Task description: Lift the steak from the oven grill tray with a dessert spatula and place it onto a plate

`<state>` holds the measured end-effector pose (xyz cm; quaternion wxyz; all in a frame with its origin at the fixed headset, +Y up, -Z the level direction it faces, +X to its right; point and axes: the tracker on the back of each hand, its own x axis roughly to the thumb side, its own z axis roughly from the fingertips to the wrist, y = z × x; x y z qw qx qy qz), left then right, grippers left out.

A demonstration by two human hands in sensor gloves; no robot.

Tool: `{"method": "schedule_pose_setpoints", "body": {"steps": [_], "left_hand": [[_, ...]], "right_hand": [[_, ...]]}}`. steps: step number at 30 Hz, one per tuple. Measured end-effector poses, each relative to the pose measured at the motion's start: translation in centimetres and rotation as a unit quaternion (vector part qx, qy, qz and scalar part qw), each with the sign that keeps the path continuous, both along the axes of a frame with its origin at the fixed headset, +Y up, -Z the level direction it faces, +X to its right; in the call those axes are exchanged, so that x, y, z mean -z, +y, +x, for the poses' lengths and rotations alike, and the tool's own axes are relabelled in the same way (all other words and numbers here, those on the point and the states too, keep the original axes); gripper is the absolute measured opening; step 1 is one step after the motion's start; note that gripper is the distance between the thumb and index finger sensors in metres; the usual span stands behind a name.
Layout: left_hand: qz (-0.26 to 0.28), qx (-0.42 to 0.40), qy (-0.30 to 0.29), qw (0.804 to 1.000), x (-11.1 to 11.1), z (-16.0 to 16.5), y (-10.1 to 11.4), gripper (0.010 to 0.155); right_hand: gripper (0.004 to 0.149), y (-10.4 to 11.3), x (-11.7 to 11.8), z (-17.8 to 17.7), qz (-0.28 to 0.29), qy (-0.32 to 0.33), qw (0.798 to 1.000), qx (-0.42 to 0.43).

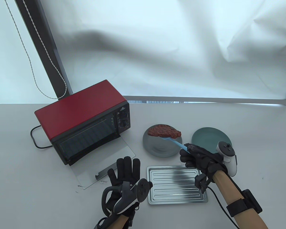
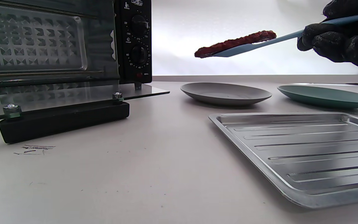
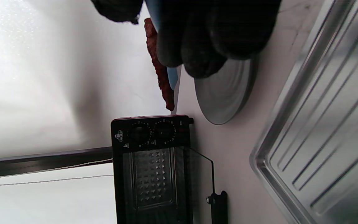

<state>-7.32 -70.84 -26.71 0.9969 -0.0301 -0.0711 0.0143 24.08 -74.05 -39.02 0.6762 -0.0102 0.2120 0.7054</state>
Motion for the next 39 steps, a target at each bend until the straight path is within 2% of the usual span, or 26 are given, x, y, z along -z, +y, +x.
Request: {"method": "schedule_pose_setpoints", "body": {"steps": [15,20,30,39], "left_hand": [[0.002,-0.001,0.001,1.000,0.0,0.0,0.2,0.093],[0.003,-0.001,0.000,1.000,0.0,0.0,0.2,0.093],[0.004,0.000,-0.003,1.000,-0.1,0.0,0.2,0.093],[0.005,-0.002,-0.001,1.000,-0.1,0.0,0.3,0.093]], "right_hand": [[0.063,-1.6,0.2,-1.4,-0.036,0.013,0.999,0.020],[0.066,-1.7,0.1,-1.6,-0.033,0.014,0.999,0.001],[0.076,-1.3,-0.2,-2.1,-0.041,0.027,0.998,0.038],[0.076,-0.4,-1.0,-2.3,-0.058,0.019,0.998,0.024]]}}
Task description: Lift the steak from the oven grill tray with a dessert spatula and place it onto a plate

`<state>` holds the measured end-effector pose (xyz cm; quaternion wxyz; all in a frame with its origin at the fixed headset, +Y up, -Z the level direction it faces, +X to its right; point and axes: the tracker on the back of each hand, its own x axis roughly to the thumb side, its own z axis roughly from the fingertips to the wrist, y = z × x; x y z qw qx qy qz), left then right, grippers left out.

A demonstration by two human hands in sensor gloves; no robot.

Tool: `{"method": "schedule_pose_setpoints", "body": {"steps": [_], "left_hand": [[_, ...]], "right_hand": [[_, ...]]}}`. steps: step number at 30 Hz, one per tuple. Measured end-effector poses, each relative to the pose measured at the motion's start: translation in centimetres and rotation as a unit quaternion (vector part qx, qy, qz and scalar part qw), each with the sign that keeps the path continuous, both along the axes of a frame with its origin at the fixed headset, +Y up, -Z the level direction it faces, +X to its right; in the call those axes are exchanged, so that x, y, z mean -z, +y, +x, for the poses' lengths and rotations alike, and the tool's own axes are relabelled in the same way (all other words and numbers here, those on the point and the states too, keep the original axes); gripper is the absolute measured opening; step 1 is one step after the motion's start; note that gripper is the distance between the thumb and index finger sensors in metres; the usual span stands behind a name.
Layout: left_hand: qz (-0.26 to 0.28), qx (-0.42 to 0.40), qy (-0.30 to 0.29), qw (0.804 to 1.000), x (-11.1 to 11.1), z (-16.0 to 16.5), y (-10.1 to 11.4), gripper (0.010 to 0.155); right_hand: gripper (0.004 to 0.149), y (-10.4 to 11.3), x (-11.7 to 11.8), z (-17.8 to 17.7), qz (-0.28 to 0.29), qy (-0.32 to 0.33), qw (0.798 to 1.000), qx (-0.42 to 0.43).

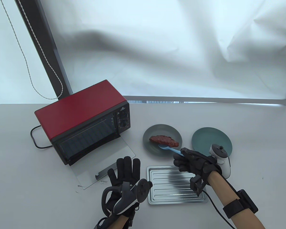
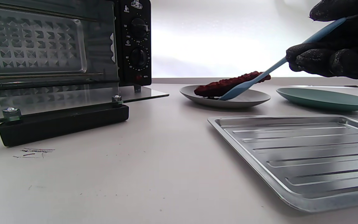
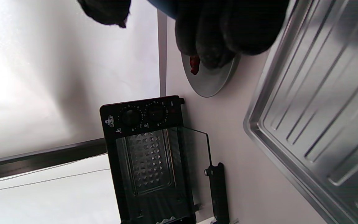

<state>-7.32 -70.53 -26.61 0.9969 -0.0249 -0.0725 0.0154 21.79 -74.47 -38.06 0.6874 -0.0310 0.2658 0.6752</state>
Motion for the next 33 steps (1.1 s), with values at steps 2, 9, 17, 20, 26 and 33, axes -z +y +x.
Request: {"method": "schedule_pose_setpoints", "body": {"steps": [2,9,17,20,26,33], "left_hand": [[0.000,0.001,0.000,1.000,0.0,0.0,0.0,0.093],[-0.001,0.000,0.001,1.000,0.0,0.0,0.1,0.093],[0.001,0.000,-0.001,1.000,-0.1,0.0,0.1,0.093],[0.002,0.000,-0.001,1.000,-0.1,0.0,0.2,0.093],[0.004,0.001,-0.001,1.000,-0.1,0.0,0.2,0.093],[0.000,0.003,-0.002,1.000,-0.2,0.1,0.2,0.093]], "right_hand": [[0.075,0.2,-0.2,-0.1,-0.005,-0.008,1.000,0.004],[0.077,1.1,-0.8,-0.4,-0.009,-0.017,1.000,0.014],[0.078,1.3,-1.8,-0.6,-0.049,-0.019,0.997,0.060],[0.078,1.3,-2.3,-0.5,-0.054,-0.018,0.996,0.062],[0.078,1.6,-3.4,0.3,-0.059,-0.027,0.995,0.071],[0.077,1.8,-4.7,1.7,-0.072,-0.038,0.992,0.101]]}}
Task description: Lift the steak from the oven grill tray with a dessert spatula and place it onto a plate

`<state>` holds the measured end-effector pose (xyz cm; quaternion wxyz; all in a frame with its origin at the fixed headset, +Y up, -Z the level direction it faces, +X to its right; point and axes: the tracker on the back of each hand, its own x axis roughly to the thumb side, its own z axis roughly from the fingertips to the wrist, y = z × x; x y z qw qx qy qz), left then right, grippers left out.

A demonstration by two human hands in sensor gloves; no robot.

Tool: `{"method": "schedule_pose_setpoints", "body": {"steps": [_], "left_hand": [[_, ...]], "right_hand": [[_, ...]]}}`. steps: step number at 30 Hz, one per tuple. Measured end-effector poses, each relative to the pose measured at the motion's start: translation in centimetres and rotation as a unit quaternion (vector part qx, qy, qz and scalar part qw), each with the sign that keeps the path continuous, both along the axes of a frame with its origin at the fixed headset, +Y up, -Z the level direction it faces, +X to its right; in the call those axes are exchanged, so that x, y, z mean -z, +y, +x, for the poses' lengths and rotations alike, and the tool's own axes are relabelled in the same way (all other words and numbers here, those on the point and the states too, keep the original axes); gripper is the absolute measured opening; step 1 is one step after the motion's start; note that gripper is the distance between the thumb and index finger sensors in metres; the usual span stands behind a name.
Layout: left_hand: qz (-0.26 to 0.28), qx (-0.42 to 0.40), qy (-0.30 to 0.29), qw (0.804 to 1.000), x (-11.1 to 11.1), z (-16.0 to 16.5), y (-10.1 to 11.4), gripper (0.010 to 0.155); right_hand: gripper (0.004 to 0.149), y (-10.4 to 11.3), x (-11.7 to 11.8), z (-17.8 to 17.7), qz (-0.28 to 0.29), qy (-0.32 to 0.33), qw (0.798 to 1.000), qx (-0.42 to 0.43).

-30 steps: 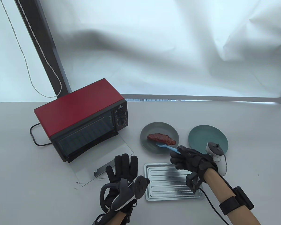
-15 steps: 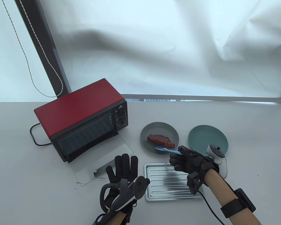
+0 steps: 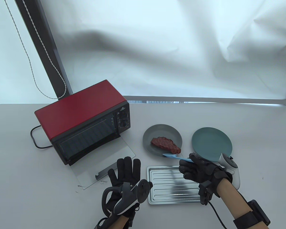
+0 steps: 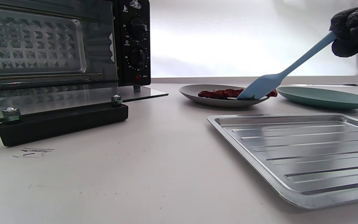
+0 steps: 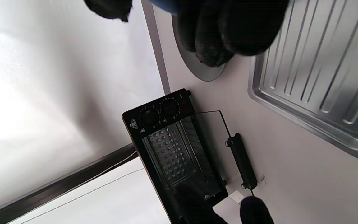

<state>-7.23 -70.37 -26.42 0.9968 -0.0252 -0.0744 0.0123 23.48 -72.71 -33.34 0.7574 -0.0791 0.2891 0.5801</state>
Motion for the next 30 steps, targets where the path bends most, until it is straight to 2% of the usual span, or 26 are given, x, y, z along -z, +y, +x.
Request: {"method": "schedule_pose_setpoints", "body": {"steps": [14,20,30], "left_hand": [[-0.010,0.000,0.005,1.000,0.0,-0.1,0.0,0.093],[-0.006,0.005,-0.001,1.000,-0.2,0.2,0.1,0.093],[-0.031,0.009,-0.003,0.999,0.2,0.3,-0.7,0.092]], "right_hand": [[0.074,-0.4,-2.5,1.9,0.036,0.006,0.997,0.071],[0.070,-0.1,-2.8,2.4,0.053,0.004,0.996,0.071],[0.065,-0.7,-2.4,4.5,0.067,-0.030,0.995,0.066]]}}
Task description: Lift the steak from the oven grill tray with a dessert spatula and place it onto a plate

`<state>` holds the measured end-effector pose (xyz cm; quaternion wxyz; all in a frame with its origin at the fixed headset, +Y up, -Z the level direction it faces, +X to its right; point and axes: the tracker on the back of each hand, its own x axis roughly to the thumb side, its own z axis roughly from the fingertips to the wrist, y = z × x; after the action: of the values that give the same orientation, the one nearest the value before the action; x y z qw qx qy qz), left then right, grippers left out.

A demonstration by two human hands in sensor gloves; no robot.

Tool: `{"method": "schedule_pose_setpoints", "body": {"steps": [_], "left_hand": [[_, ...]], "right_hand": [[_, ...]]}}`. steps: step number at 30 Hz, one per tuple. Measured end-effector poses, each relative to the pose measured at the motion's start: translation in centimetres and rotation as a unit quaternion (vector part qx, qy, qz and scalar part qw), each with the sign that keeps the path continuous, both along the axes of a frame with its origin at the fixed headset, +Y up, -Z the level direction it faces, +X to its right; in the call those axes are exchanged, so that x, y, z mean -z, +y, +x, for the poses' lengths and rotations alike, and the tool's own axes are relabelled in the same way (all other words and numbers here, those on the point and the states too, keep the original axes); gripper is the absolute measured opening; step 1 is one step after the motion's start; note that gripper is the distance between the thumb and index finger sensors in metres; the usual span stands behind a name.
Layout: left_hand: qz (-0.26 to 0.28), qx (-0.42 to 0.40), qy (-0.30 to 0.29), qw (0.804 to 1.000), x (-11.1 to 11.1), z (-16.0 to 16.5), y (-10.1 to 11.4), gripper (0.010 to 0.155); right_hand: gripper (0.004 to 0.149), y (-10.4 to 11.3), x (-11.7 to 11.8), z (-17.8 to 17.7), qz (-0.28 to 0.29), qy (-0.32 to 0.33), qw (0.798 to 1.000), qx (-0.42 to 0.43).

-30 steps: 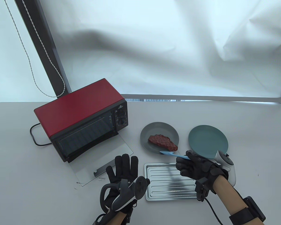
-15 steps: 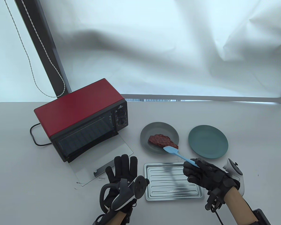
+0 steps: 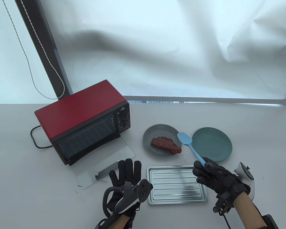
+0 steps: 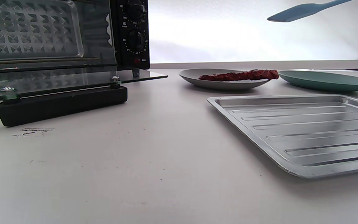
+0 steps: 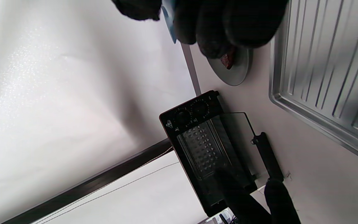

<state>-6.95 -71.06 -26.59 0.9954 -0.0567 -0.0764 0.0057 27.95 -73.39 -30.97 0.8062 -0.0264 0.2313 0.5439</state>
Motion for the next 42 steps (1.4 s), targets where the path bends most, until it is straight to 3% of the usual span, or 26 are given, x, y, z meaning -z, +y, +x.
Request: {"method": "schedule_pose_setpoints", "body": {"steps": [21,42], "left_hand": [[0.007,-0.004,-0.002,1.000,0.0,0.0,0.0,0.092],[0.012,-0.008,-0.004,1.000,0.0,0.0,0.1,0.092]], "right_hand": [[0.063,0.0,0.6,6.3,0.012,-0.128,0.992,0.008],[0.067,-3.2,1.2,7.4,-0.045,-0.140,0.989,0.001]]}}
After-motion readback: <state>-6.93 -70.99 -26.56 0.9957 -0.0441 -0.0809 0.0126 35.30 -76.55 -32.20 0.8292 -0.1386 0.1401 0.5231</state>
